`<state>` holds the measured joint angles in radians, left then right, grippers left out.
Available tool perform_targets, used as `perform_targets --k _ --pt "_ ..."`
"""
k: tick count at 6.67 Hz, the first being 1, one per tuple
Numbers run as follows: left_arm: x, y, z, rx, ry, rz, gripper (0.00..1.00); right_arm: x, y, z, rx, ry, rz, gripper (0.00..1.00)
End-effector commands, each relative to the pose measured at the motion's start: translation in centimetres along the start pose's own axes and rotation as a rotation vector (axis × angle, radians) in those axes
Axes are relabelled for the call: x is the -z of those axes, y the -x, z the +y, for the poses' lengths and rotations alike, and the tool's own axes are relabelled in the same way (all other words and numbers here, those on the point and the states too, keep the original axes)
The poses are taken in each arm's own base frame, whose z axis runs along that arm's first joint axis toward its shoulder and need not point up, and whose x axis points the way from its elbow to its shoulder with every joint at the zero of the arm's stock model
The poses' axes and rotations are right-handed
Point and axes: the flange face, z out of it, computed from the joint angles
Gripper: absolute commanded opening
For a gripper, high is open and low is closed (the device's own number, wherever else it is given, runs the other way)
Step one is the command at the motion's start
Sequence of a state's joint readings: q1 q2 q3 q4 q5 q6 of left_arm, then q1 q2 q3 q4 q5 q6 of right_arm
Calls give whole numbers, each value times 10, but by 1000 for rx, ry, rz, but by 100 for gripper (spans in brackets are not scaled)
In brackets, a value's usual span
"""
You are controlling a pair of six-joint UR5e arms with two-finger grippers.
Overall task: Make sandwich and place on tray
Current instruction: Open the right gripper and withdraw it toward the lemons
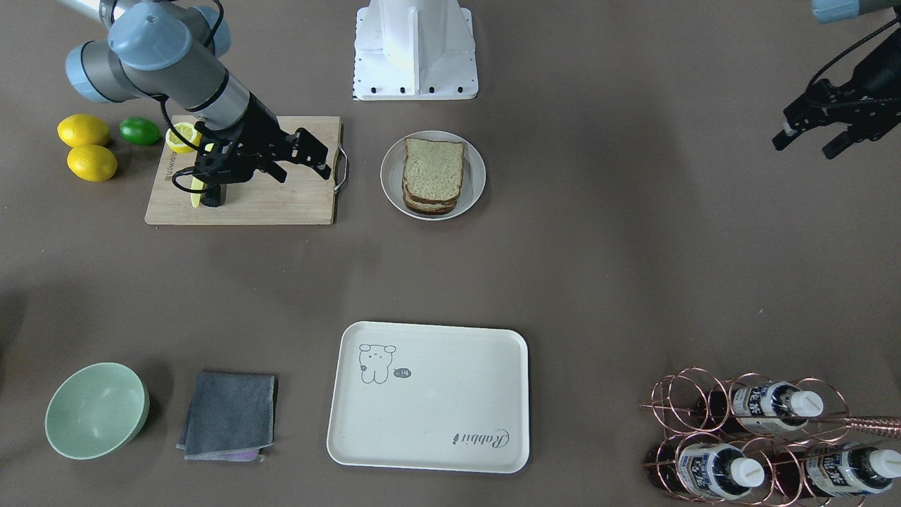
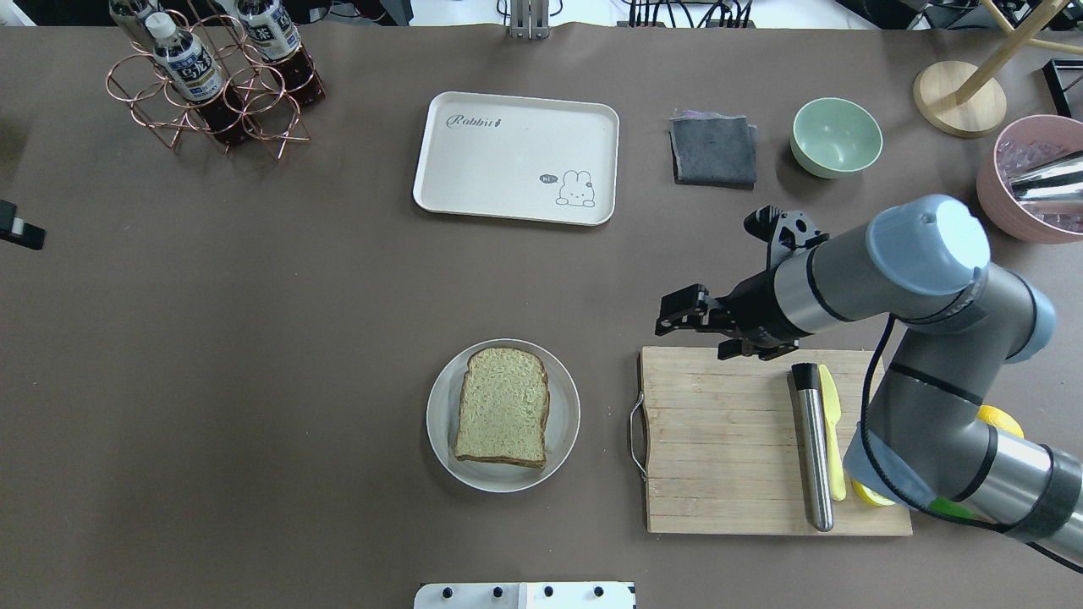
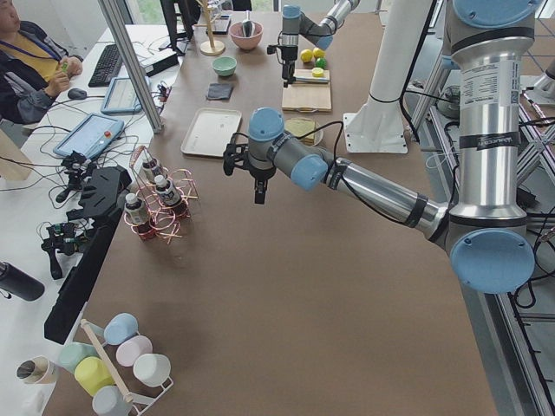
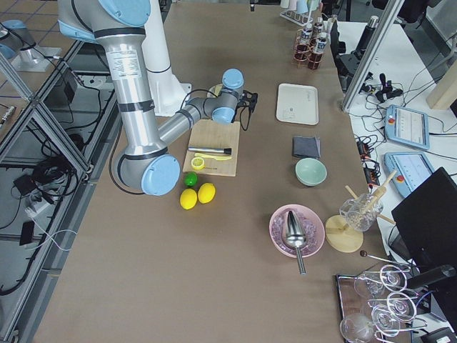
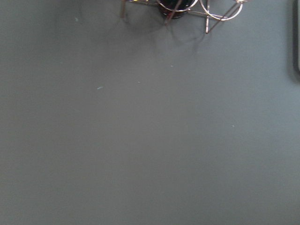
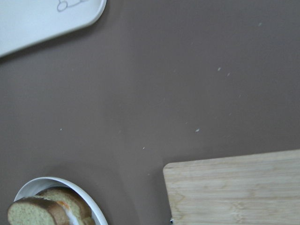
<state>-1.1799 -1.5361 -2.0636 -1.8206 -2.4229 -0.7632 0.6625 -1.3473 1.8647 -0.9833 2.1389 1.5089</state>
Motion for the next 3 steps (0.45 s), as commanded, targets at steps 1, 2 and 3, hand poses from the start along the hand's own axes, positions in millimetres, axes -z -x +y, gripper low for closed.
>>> perform_targets --k 1,2,3 --pt "-33 -76 7 -7 51 46 95 50 -60 -46 84 8 30 100" --pt "-48 -106 13 15 82 64 94 72 -112 -59 163 14 66 100" --pt "-73 -143 40 26 54 29 96 86 -159 -62 190 17 105 100"
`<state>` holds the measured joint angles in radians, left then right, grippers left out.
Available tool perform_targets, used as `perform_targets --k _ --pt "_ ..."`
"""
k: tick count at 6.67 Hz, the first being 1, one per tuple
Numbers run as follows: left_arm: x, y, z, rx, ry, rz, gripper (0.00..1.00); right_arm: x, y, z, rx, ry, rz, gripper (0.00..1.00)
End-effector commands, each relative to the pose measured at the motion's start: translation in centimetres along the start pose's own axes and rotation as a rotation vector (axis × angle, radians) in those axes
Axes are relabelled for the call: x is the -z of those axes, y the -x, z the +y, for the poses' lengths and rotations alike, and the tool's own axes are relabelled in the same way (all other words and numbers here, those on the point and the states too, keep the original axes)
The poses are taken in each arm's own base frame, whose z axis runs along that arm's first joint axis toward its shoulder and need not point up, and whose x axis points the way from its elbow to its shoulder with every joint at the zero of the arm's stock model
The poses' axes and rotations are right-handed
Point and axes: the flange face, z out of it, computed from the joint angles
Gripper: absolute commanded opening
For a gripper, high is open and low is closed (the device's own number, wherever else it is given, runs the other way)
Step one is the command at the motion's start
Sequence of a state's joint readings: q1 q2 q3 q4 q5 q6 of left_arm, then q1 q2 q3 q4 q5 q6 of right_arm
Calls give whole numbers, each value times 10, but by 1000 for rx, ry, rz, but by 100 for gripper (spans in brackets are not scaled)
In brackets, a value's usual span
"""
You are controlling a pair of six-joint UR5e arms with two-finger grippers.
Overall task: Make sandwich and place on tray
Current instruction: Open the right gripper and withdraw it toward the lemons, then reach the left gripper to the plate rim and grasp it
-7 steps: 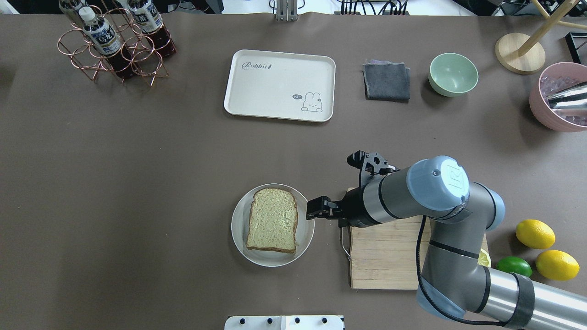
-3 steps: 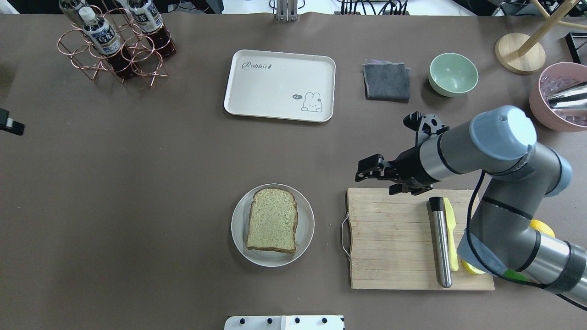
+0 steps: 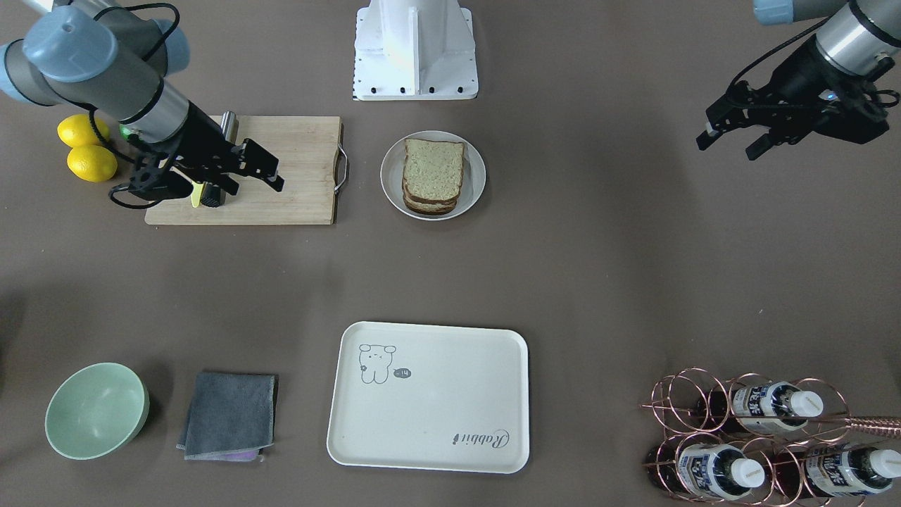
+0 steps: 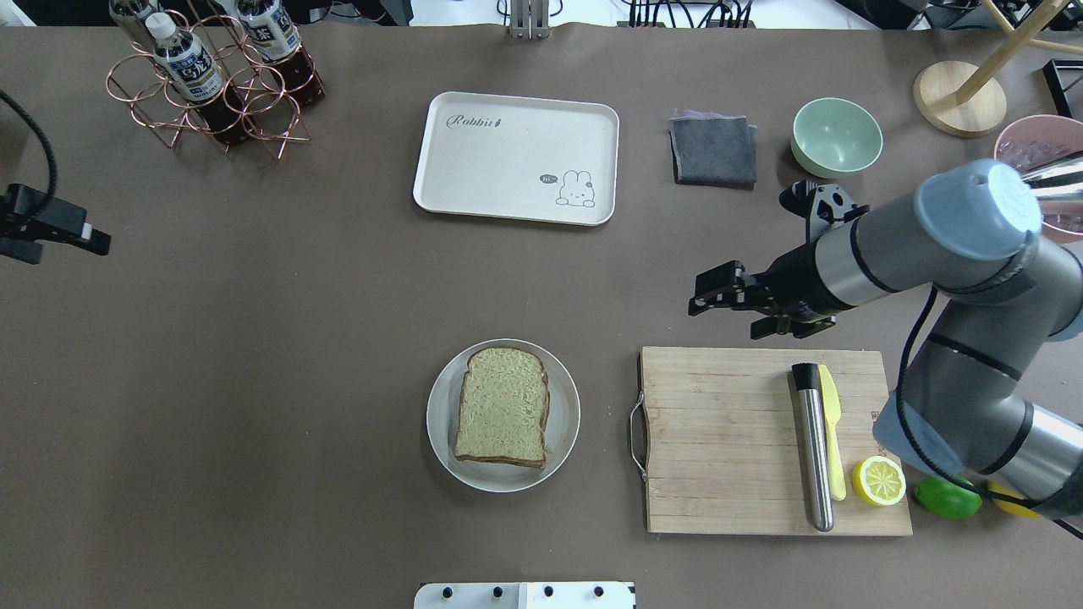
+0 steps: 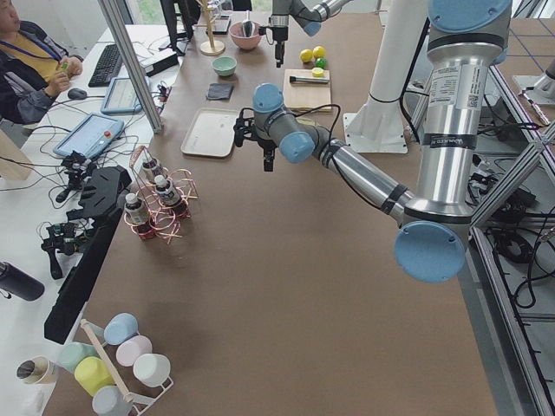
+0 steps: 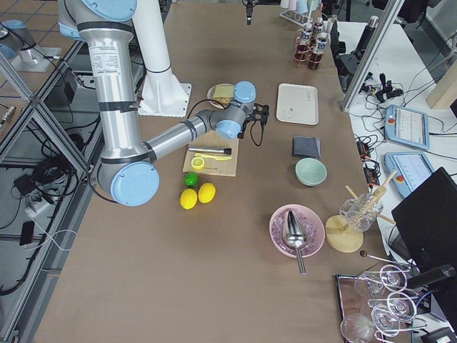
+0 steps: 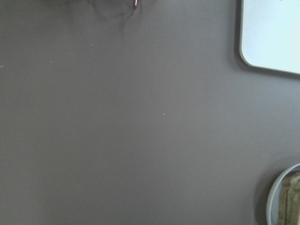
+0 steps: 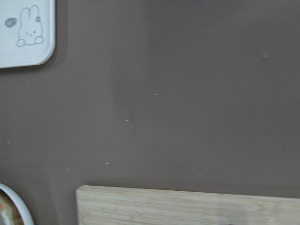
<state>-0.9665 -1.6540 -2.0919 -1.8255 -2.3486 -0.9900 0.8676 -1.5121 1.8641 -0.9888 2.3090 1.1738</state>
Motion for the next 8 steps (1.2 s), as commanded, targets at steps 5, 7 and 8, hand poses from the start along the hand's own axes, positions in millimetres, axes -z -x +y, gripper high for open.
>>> perform_targets --k 5,7,8 --pt "-165 -153 67 31 36 -61 95 70 -204 35 144 33 121 100" --pt "-216 -169 100 -21 44 -103 82 82 -237 47 186 32 144 100" --pt "-230 -187 96 -27 44 -101 78 83 -238 48 184 31 145 100"
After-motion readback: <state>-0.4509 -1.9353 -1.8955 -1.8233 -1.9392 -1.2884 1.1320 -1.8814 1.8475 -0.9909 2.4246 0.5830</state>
